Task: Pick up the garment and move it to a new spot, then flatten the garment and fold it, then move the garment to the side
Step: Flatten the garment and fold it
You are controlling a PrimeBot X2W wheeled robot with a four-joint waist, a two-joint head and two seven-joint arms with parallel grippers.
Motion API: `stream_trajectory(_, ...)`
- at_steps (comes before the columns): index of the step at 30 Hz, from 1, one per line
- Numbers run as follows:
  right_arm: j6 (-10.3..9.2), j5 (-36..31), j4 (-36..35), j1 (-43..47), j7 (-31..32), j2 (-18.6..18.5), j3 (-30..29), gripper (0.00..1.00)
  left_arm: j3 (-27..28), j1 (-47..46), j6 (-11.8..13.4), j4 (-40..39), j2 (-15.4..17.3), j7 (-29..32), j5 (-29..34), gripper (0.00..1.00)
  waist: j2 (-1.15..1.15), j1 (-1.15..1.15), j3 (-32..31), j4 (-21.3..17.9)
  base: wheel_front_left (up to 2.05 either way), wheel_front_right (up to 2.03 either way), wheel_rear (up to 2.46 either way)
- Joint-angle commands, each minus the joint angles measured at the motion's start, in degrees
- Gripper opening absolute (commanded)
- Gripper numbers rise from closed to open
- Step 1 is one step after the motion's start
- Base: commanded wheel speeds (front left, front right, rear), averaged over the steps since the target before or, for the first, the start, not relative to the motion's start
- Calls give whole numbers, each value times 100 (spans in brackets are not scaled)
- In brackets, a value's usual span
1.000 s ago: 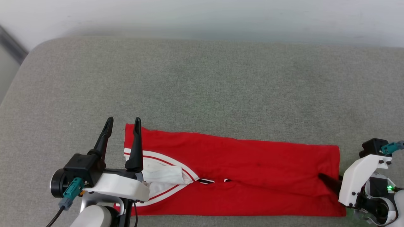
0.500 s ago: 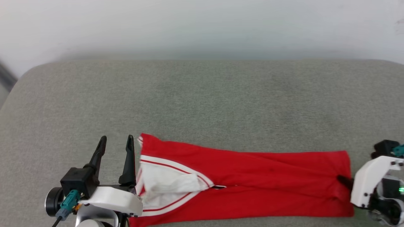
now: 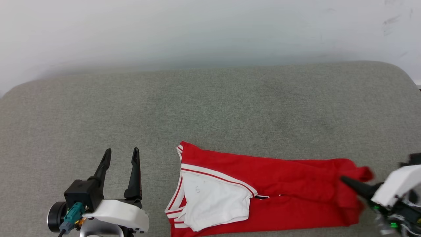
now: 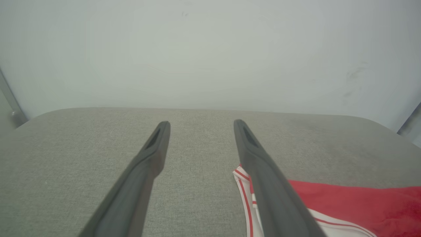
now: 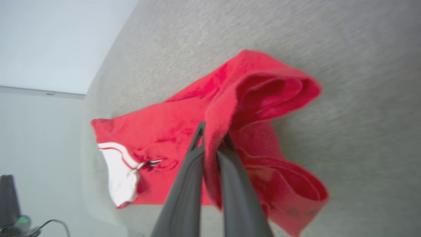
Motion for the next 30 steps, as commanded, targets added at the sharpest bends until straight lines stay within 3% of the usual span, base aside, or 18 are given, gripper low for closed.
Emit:
stream_trajectory(1,-2,302,-88,-53,246,188,-28,0,-15,13,-14,-7,-1,7,-16,100,0,0,-13,16,0,0,0)
stream_trajectory(5,-2,1281,-330,-35,976,528,47,0,-80,-70,-46,0,-12,49,-12,100,0,0,-5,109,0,0,0)
stream_trajectory(8,-2,1722,-322,-98,1149,597,372,0,-140,-141,-95,16,-22,100,-5,100,0,0,42,239,0,0,0)
stream_trajectory(16,-1,2969,267,-522,146,600,2307,0,-284,-446,-227,143,-125,105,20,100,0,0,290,724,0,0,0)
stream_trajectory(20,-1,3080,587,-836,-499,597,3057,0,-331,-547,-291,229,-190,85,-4,100,0,0,413,913,0,0,0)
stream_trajectory(21,-1,3060,671,-914,-685,597,3188,6,-330,-560,-300,245,-198,71,-10,100,0,0,438,946,0,0,0)
stream_trajectory(22,-1,3056,763,-979,-811,597,3330,67,-329,-569,-306,270,-207,59,-16,100,0,0,456,975,0,0,0)
stream_trajectory(23,-1,3045,842,-1023,-923,598,3475,100,-332,-572,-305,293,-219,54,-23,100,0,0,468,999,0,0,0)
stream_trajectory(30,-1,2885,1004,-1277,-1309,595,4091,100,-330,-594,-335,411,-233,-2,-40,100,0,0,487,1023,0,0,0)
